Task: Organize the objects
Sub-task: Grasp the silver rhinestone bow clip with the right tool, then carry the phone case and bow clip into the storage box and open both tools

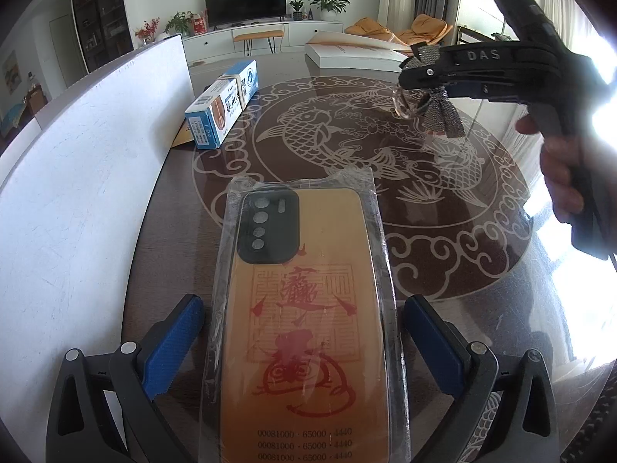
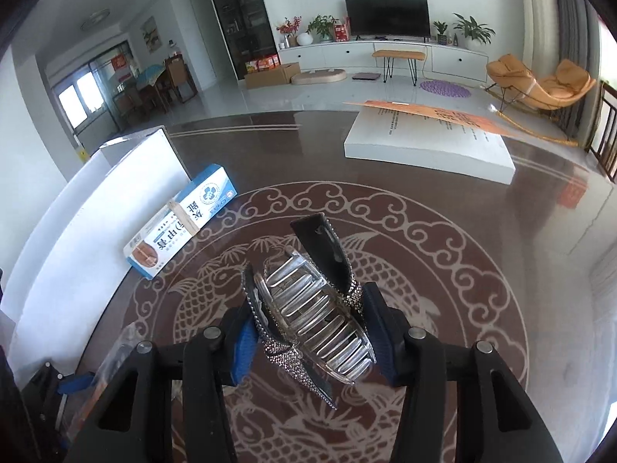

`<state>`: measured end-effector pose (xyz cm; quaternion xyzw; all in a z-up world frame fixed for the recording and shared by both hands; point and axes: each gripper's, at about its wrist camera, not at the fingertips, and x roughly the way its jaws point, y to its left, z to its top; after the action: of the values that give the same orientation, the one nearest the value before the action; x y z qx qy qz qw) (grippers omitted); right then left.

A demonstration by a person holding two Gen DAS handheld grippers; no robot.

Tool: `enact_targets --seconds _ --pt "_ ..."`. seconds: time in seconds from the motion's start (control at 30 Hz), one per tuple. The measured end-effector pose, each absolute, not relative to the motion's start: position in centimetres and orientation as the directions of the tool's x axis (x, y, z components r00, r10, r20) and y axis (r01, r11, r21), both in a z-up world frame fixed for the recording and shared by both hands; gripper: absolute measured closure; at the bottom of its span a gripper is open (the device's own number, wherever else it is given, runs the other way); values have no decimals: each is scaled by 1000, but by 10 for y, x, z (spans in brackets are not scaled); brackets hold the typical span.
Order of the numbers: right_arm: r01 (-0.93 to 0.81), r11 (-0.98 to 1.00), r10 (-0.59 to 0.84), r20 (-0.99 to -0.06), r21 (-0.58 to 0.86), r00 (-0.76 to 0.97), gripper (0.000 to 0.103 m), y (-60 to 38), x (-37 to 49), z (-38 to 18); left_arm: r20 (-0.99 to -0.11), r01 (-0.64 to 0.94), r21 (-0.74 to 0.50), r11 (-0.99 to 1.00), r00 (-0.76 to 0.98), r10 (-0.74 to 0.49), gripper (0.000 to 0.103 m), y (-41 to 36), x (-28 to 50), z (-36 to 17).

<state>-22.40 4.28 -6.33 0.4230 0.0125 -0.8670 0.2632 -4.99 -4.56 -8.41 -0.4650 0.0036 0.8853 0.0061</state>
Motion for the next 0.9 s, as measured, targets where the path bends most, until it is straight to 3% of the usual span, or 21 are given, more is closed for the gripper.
enact_targets --seconds 0.3,0.37,0.6,0.9 --pt "250 -867 -489 -640 430 -593 53 114 -68 -55 -823 -15 -1 -1000 -568 10 0 -46 -49 -84" --pt "200 -860 -482 -621 469 -618 53 125 -37 -60 -799 -25 -4 -1000 -601 18 28 -47 -44 -79" --pt "139 -890 -410 -632 434 -657 53 137 18 -58 -770 -81 -84 -993 -627 116 29 -41 -9 -63" --pt "179 -882 -433 -600 436 -672 53 102 37 -32 -612 -140 -210 -968 -753 242 29 -75 48 55"
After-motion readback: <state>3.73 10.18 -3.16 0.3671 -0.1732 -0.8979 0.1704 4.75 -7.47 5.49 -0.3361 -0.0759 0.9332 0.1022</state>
